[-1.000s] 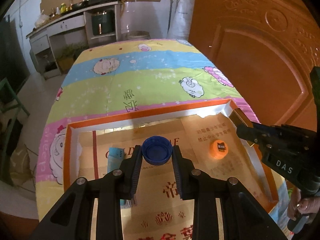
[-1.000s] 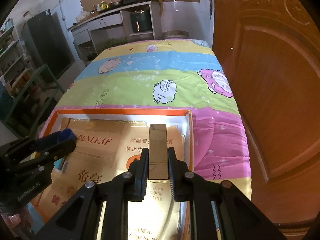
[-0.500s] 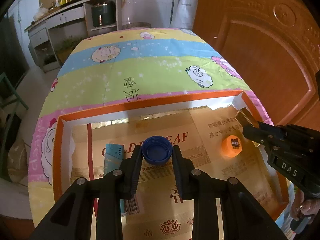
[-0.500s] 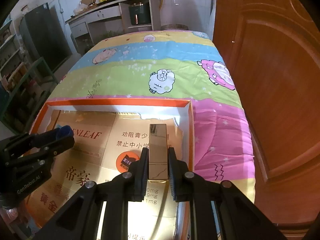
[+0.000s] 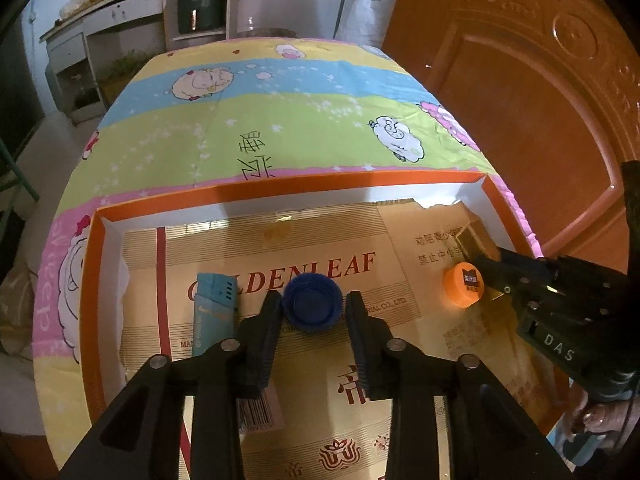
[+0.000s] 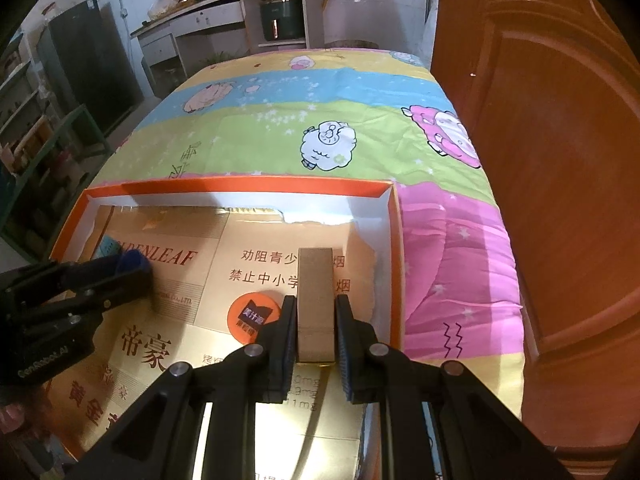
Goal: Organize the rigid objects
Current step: 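Carry the blue cap and gold box into the tray and open both tools, then lift both open tools out of the tray toward the quilt objects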
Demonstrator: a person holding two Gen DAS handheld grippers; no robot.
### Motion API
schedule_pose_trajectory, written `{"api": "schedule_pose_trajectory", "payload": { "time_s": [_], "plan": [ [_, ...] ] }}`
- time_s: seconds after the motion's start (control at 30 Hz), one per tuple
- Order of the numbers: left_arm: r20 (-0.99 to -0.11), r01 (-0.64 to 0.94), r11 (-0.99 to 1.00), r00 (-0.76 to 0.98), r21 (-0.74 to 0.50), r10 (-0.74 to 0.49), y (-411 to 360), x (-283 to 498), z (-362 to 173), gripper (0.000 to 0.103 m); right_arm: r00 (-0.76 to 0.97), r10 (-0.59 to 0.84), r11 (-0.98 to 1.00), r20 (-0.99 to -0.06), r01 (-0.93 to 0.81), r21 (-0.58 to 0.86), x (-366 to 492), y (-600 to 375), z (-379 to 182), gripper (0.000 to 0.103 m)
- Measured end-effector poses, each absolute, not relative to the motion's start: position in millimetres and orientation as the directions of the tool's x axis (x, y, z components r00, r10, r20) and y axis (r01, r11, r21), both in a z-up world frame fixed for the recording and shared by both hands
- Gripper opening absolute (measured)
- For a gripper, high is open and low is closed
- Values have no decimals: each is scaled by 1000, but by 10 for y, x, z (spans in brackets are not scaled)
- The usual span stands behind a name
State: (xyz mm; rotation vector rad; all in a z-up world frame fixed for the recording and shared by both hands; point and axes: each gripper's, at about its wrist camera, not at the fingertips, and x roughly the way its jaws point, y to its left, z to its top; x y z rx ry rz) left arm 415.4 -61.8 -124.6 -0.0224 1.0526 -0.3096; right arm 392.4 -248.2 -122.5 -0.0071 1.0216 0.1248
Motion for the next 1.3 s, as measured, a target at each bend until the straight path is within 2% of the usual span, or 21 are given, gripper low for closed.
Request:
{"api": "schedule_pose_trajectory", "payload": {
  "time_s": [0.03,0.13,0.27,0.7,1.3],
  "plan": [
    [-851,238,957,457,-166,-261,-611,4154,-1244,47,517,108,992,-849,-106,62,3925,-2489,-1225,20],
    [-842,232,955,464,-186,-276,-583,4143,-1228,51,520,146,989,-842,-90,116,3916,-2543,-1202,23],
    [-818,232,949,490,-211,-302,-543,4094,-1149,52,551,141,990,-822,-87,111,3855,-2551,-1108,28],
    [-777,266,936,529,-229,-341,-532,3758,-841,51,590,134,991,-796,-85,104,3554,-2499,-875,28],
    [-738,241,958,616,-156,-275,-322,3007,-394,51,628,126,992,-768,-96,84,2900,-2404,-514,28]
  ]
}}
